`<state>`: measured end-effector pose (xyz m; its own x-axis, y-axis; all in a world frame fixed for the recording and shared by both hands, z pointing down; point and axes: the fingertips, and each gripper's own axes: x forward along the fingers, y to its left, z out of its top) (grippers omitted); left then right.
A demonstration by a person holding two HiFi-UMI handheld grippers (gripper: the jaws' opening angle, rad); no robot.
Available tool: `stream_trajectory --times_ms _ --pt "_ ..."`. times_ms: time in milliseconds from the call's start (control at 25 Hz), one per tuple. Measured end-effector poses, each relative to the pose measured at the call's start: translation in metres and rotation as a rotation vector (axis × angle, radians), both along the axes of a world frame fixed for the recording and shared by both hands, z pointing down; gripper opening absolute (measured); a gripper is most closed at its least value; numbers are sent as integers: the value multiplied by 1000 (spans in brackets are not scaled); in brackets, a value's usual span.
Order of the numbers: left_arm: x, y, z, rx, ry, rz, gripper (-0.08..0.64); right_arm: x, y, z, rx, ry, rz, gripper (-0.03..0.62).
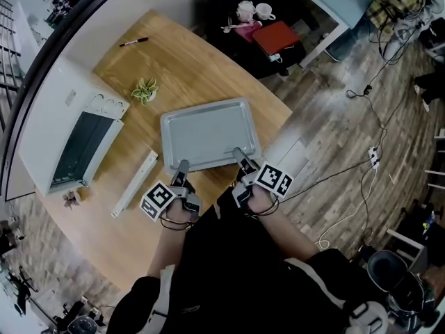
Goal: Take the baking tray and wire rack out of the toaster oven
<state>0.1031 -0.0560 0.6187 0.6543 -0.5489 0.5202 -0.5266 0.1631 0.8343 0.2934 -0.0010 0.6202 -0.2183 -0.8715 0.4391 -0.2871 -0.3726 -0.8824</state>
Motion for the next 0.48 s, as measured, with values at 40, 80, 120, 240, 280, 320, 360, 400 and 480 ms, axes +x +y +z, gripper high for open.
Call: stream_trajectory --times_ms 40,80,120,240,280,320,360,400,480 --pt "0 1 1 -2 -3 -2 130 0 1 2 -4 -4 0 135" --pt "-1 2 2 -4 -5 -3 130 -1 2 3 -8 -7 0 135" --pt "-1 2 3 -5 -8 -4 130 -1 3 5 -12 -10 -2 135" --pt "-4 4 7 -15 -12 -6 130 -4 4 9 -22 -12 -9 137" --pt "-4 5 9 -20 -14 -8 130 -4 4 10 -27 -14 -11 137" --pt "-4 6 10 -26 -15 -12 130 -4 4 11 -32 -15 -13 138" --pt "-5 6 11 -32 -16 -16 130 -5 5 12 -39 -15 -16 140" --pt "-6 7 12 -33 -18 -18 132 -6 5 14 -46 -13 -19 141" --pt "-8 7 14 -30 -36 -8 135 -8 6 16 -65 6 -31 146"
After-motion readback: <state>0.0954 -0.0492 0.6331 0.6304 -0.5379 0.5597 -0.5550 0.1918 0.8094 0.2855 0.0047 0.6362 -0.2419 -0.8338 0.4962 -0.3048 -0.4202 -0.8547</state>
